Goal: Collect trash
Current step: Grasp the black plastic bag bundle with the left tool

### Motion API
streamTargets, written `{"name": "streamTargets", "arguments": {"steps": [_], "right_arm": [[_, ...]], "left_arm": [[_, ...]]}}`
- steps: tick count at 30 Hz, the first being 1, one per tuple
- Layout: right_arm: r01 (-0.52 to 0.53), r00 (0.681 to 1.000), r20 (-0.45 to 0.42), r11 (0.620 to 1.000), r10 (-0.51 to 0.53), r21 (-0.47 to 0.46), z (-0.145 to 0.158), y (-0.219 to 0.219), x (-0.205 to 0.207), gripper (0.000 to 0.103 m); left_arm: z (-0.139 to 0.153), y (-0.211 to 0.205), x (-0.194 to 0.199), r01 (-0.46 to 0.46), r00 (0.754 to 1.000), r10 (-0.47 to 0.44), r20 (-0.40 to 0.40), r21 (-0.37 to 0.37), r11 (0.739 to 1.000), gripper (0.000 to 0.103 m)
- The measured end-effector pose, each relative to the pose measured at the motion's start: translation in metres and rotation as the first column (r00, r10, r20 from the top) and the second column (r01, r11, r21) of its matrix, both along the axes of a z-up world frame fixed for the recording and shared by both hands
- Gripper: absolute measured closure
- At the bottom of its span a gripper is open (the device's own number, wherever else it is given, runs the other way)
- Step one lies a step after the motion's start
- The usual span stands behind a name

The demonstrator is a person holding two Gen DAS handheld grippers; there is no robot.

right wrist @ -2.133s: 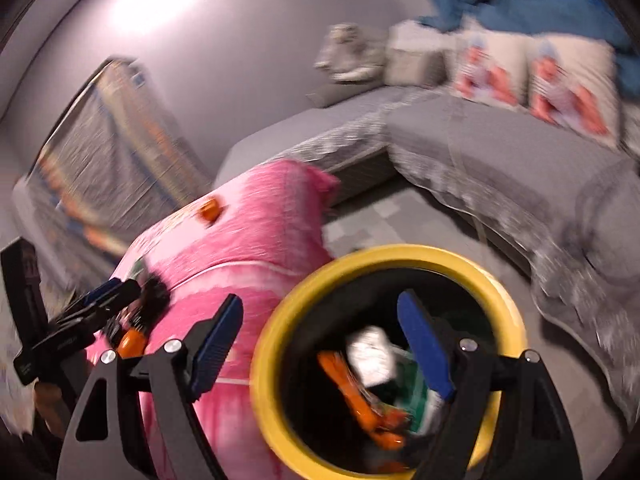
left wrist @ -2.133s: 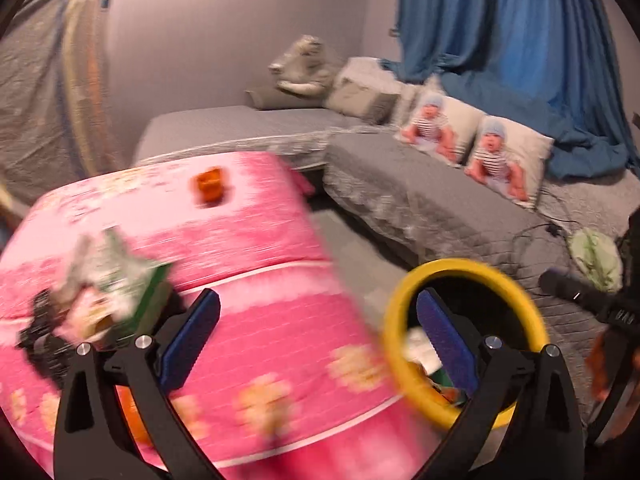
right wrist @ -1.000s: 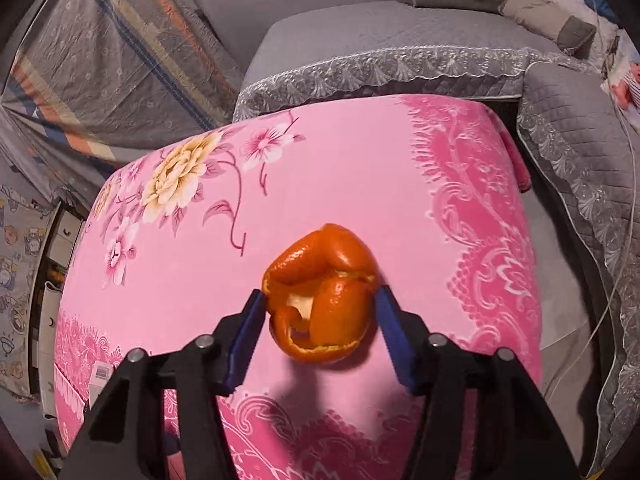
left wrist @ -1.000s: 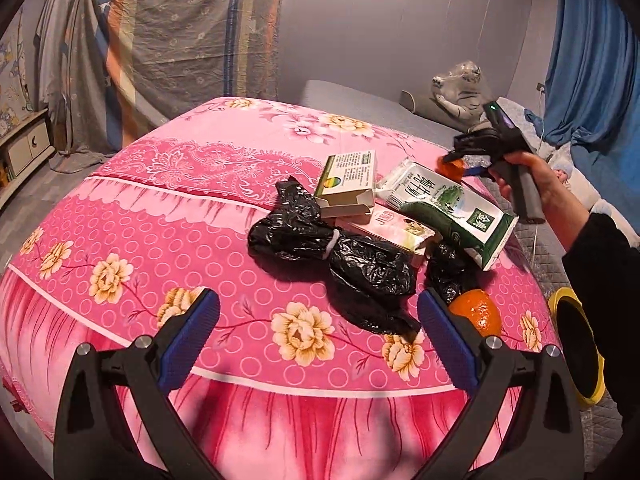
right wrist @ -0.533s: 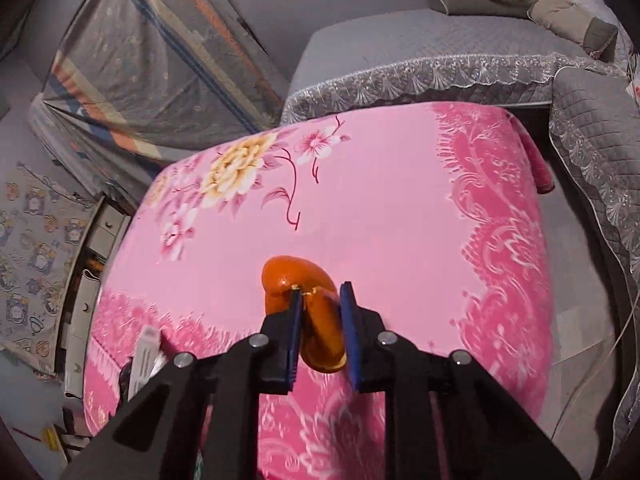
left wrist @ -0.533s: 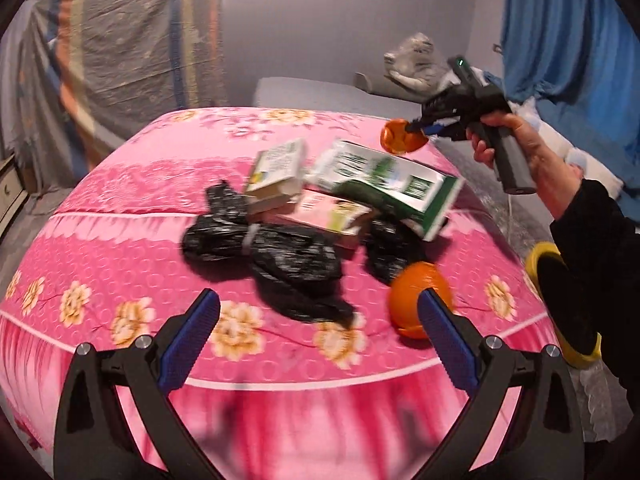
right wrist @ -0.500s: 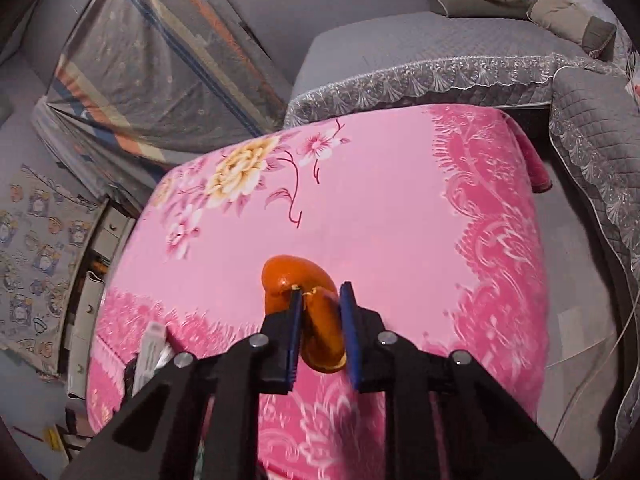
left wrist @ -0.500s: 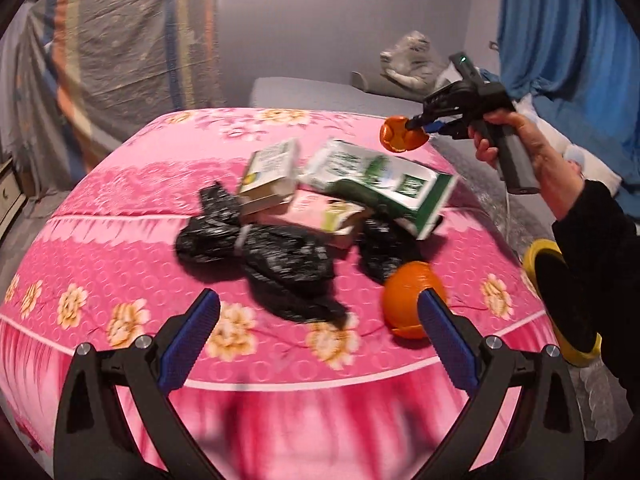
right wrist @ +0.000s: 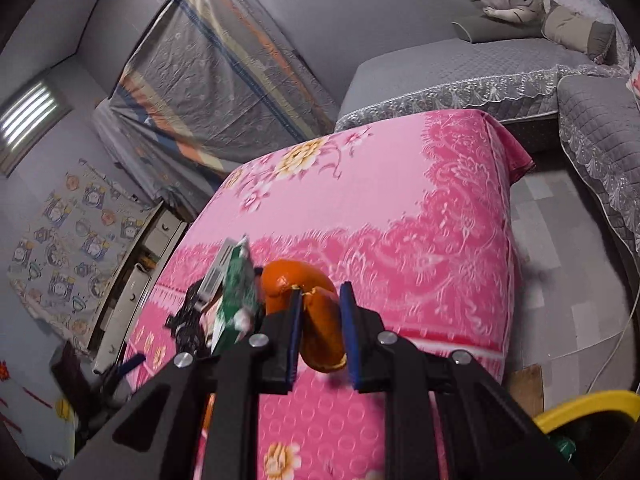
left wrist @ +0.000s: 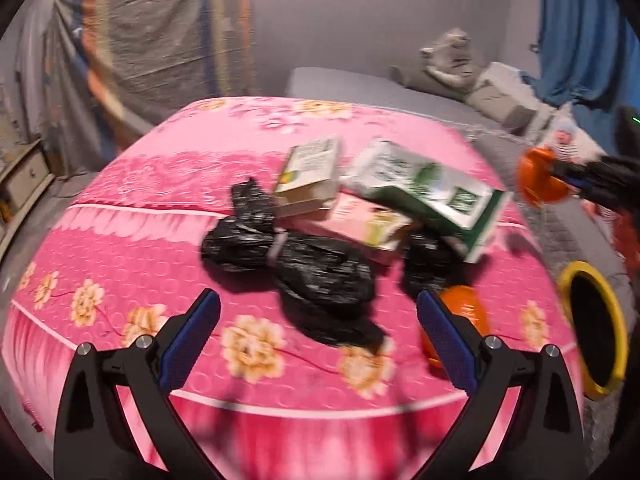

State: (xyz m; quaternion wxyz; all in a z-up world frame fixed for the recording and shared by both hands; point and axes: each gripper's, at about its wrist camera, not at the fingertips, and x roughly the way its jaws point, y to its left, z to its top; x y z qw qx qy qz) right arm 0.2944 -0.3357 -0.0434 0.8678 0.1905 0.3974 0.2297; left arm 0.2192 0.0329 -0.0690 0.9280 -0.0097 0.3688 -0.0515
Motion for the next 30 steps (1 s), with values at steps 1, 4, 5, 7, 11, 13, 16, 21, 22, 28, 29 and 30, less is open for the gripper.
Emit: {"name": "streamTargets", "arguments": {"steps": [1, 4, 5, 7, 11, 13, 16, 21, 22, 28, 29, 30], "right_arm": [[-0.010, 1.000, 0.001, 1.000, 0.010, 0.008, -0.001, 0.003, -0.005, 0.085], [-0.034, 0.999, 0.021, 0.999, 0.034, 0.014, 0.001, 0.015, -0.020, 0.085], [-0.044, 0.999, 0.023, 0.999, 0.043, 0.016, 0.002, 0.017, -0.023, 0.085], [-0.061, 0.998, 0.027, 0.998, 0.061, 0.032, 0.005, 0.021, -0.029, 0.085], [-0.068, 0.996, 0.050, 0.998, 0.068, 0.011, 0.012, 0.027, -0.039, 0.085], [-0.072, 0.996, 0.051, 0.997, 0.071, 0.012, 0.014, 0.028, -0.045, 0.085], [-0.078, 0.996, 0.052, 0.997, 0.077, 0.014, 0.016, 0.028, -0.052, 0.085], [-0.089, 0.994, 0.071, 0.996, 0.088, 0.013, 0.023, 0.035, -0.062, 0.085], [-0.095, 0.993, 0.075, 0.995, 0.093, 0.016, 0.025, 0.038, -0.064, 0.085], [-0.145, 0.986, 0.087, 0.989, 0.142, 0.036, 0.033, 0.056, -0.079, 0.085], [-0.156, 0.984, 0.090, 0.987, 0.151, 0.041, 0.035, 0.061, -0.082, 0.085], [-0.170, 0.982, 0.090, 0.984, 0.165, 0.048, 0.036, 0.065, -0.085, 0.085]], "left_arm": [[-0.001, 0.001, 0.004, -0.003, 1.000, 0.003, -0.007, 0.004, 1.000, 0.009], [-0.009, -0.002, 0.016, -0.005, 1.000, 0.005, -0.016, 0.030, 1.000, 0.009], [-0.012, -0.003, 0.023, -0.007, 1.000, 0.008, -0.025, 0.040, 0.999, 0.009], [-0.019, -0.001, 0.035, -0.014, 0.999, 0.016, -0.049, 0.040, 0.999, 0.009], [-0.033, 0.000, 0.054, -0.041, 0.995, 0.044, -0.092, 0.039, 0.998, 0.013], [-0.040, 0.004, 0.060, -0.062, 0.989, 0.065, -0.130, 0.025, 0.998, 0.051], [-0.042, 0.010, 0.059, -0.075, 0.986, 0.077, -0.146, 0.017, 0.997, 0.079], [-0.030, 0.027, 0.046, -0.094, 0.989, 0.092, -0.119, -0.018, 0.995, 0.088], [-0.025, 0.032, 0.040, -0.102, 0.990, 0.099, -0.104, -0.023, 0.994, 0.088], [0.008, 0.050, -0.006, -0.111, 0.993, 0.112, 0.024, -0.019, 0.994, 0.089], [0.013, 0.051, -0.014, -0.112, 0.993, 0.112, 0.043, -0.013, 0.994, 0.089], [0.018, 0.053, -0.020, -0.112, 0.992, 0.113, 0.055, -0.011, 0.994, 0.089]]}}
